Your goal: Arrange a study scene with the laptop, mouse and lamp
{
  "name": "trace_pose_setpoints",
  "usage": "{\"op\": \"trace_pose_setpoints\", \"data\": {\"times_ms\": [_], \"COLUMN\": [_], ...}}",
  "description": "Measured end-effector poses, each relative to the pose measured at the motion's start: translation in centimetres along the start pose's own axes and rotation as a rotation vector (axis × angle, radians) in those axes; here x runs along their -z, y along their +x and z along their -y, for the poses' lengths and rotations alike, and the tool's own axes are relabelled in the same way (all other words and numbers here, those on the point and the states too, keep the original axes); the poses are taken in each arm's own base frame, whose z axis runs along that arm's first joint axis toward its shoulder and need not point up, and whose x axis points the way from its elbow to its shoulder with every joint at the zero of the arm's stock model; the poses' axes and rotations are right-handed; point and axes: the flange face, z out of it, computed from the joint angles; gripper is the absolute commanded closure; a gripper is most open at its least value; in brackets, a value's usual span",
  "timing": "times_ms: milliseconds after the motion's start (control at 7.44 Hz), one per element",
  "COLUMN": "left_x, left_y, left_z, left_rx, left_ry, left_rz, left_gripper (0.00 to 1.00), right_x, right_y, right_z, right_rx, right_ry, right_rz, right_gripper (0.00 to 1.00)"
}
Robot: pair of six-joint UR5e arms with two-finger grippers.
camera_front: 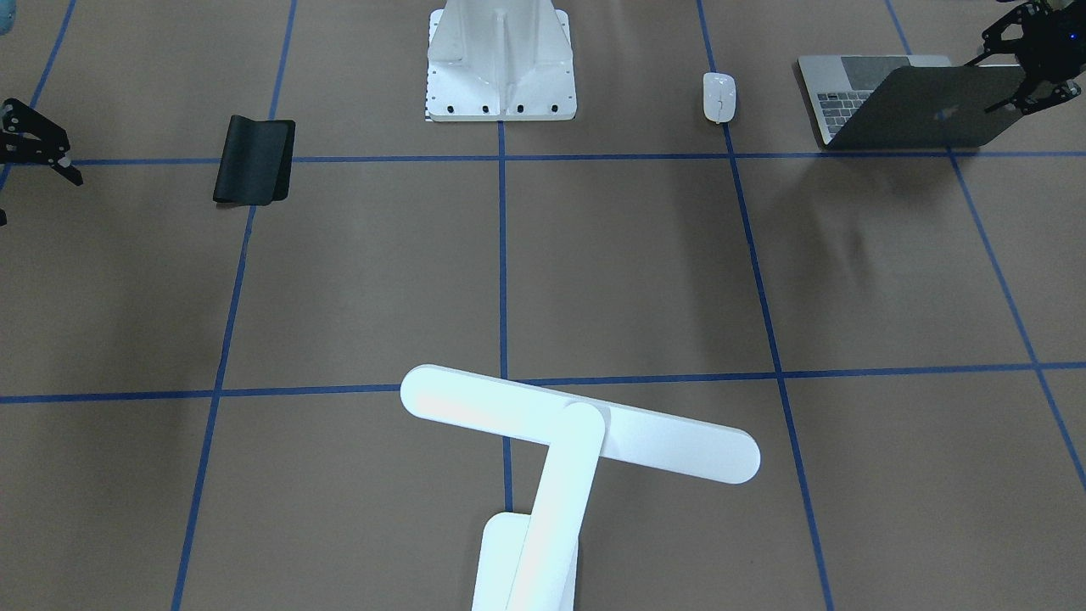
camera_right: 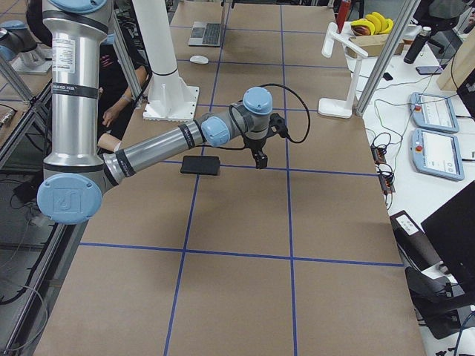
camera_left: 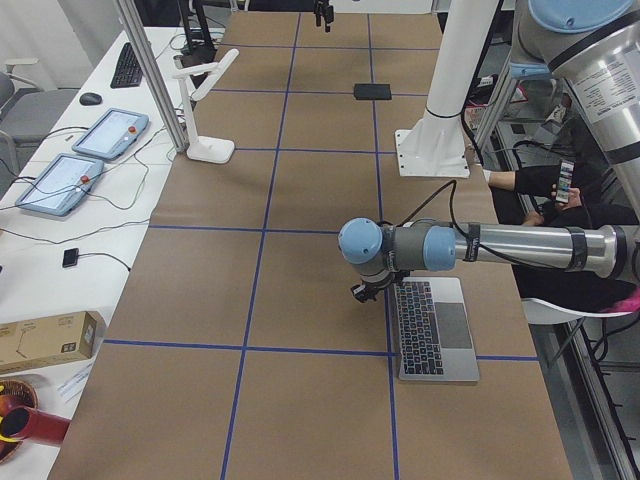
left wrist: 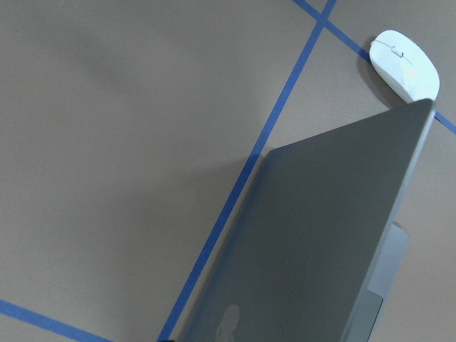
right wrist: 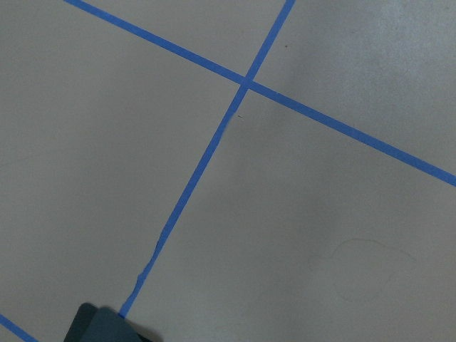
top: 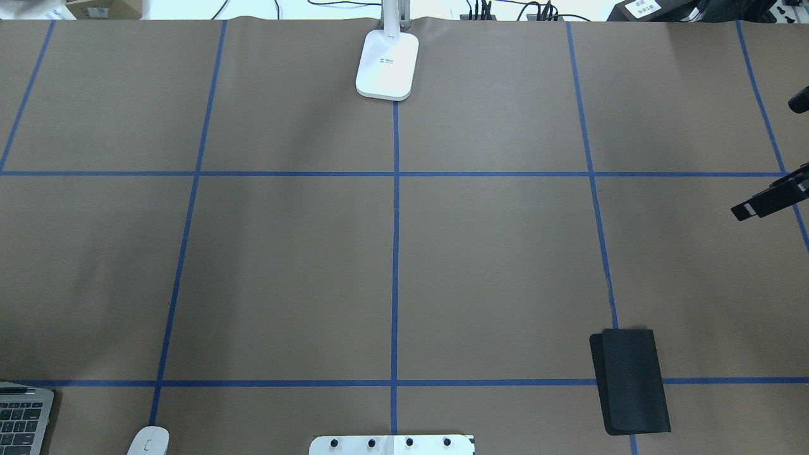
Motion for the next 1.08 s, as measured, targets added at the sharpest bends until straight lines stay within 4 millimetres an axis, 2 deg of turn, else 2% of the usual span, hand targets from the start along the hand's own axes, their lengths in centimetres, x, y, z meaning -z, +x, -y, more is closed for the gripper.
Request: {"op": "trace_pose_setpoints", "data": {"times_ms": [807, 941, 1076], "left_x": [-0.54, -0.49, -0.41], "left_y": [-0.22, -0.25, -0.23], "left_z": [0.3, 0.41, 0.5], "left_rx": [-0.146, -0.176, -0.197], "left_ry": [-0.034, -0.034, -0.033], "left_rz": [-0.003, -0.002, 0.0], "left_gripper": [0.45, 0.47, 0.54], "right_x": [-0.14, -0.16, -0.18], "right_y": [0.16, 0.18, 0.21], "right_z": [-0.03, -0.03, -0.05], "right_rx": [-0.003, -0.003, -0.004], "right_ry": [-0.002, -0.003, -0.003], "right_rz": [0.0, 0.0, 0.0], "right_gripper": [0.0, 0.0, 0.0]}}
